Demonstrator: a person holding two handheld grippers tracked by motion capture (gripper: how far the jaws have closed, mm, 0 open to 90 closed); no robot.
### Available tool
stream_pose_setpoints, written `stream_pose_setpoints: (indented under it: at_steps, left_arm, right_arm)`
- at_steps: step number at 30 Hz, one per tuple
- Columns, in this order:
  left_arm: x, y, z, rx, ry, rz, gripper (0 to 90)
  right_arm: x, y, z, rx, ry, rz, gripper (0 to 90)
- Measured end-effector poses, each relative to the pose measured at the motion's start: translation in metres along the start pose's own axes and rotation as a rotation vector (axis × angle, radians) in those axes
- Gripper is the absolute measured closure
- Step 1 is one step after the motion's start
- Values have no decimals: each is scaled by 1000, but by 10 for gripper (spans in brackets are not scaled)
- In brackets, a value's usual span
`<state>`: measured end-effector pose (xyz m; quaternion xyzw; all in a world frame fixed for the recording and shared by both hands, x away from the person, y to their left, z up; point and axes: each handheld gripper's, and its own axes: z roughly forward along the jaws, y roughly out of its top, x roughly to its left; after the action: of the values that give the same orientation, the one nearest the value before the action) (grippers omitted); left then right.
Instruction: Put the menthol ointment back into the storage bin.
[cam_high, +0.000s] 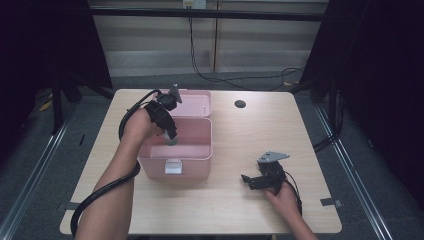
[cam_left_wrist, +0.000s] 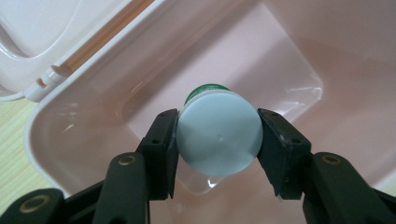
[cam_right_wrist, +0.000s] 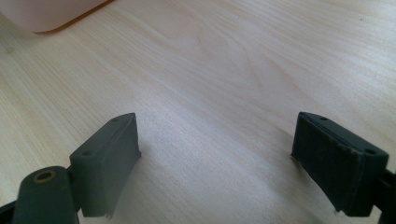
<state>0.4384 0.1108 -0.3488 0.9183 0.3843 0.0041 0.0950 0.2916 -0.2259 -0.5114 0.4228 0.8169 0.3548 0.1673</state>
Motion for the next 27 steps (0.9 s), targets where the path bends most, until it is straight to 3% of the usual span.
stream_pose_setpoints:
  at_steps: [14,27]
  left_arm:
    - [8,4,25,-8,45,-51,510]
    - [12,9,44,-8,55,-89,510]
  right_arm:
    - [0,0,0,-2,0,-1,141]
    - [0,0,0,-2,-2,1,142]
